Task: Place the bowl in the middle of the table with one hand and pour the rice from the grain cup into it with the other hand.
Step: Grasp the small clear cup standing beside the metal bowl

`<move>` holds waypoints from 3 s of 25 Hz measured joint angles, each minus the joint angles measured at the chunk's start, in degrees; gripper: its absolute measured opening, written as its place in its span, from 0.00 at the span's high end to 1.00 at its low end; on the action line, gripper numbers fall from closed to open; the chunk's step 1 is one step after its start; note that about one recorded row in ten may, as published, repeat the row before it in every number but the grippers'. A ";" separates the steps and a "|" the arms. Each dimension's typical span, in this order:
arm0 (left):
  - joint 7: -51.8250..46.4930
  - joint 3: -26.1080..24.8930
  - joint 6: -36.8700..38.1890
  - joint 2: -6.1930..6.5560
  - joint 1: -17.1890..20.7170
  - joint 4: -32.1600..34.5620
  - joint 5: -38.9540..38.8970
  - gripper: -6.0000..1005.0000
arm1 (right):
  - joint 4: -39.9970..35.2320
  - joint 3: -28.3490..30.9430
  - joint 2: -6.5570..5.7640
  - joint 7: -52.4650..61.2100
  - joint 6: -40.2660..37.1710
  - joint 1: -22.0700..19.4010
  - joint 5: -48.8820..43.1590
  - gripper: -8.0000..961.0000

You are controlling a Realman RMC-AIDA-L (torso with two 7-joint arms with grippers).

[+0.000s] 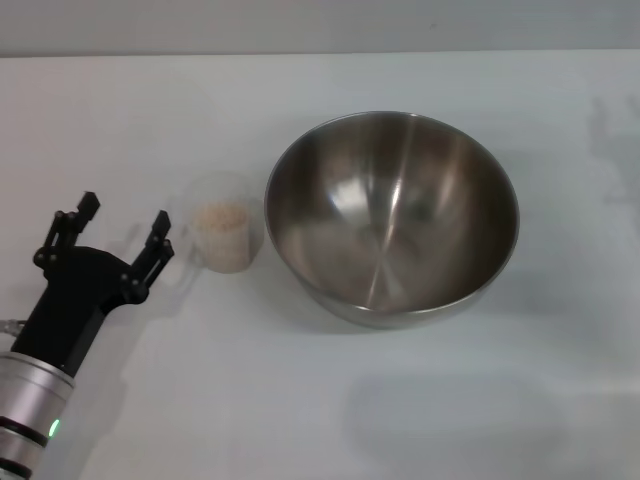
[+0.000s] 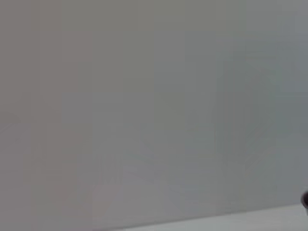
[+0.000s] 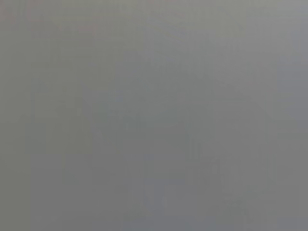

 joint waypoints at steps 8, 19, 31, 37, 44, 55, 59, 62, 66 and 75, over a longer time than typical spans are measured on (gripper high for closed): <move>0.05 0.03 -4.55 0.00 -1.90 -0.16 -0.05 0.19 | 0.04 0.29 0.00 -0.26 0.03 0.01 -0.08 0.54; 0.08 -1.50 -10.23 0.05 -4.53 0.37 -0.53 0.20 | -0.10 0.27 0.00 -0.40 0.02 0.11 0.01 0.54; 0.16 -4.22 -12.17 0.13 -5.81 1.26 -0.63 0.21 | -0.33 0.27 -0.07 -0.44 0.81 0.91 -0.15 0.54; 0.16 -4.27 -12.60 0.07 -6.29 1.25 -0.56 0.22 | -0.41 0.27 -0.17 -0.43 2.07 1.47 -0.21 0.54; 0.16 -4.28 -13.18 0.00 -6.91 1.09 -0.56 0.23 | -0.51 0.27 -0.26 -0.43 3.23 1.92 -0.27 0.54; 0.17 -5.07 -15.30 0.00 -8.44 1.15 -0.62 0.24 | -0.53 -0.14 -0.27 -0.03 4.22 3.19 -0.27 0.54; 0.17 -6.19 -15.33 0.00 -8.50 1.12 -0.62 0.24 | -0.55 -0.17 -0.22 0.06 4.53 3.59 -0.27 0.54; 0.17 -7.07 -15.50 0.00 -8.60 1.19 -0.63 0.24 | -0.56 -0.16 -0.21 0.08 4.98 4.00 -0.27 0.54; 0.17 -7.32 -15.58 0.00 -8.81 1.13 -0.62 0.25 | -0.46 0.15 -0.26 0.08 5.44 4.53 -0.27 0.54; 0.17 -7.35 -15.67 0.00 -9.54 1.25 -0.62 0.72 | -0.54 0.27 -0.20 -0.22 6.04 4.74 -0.27 0.54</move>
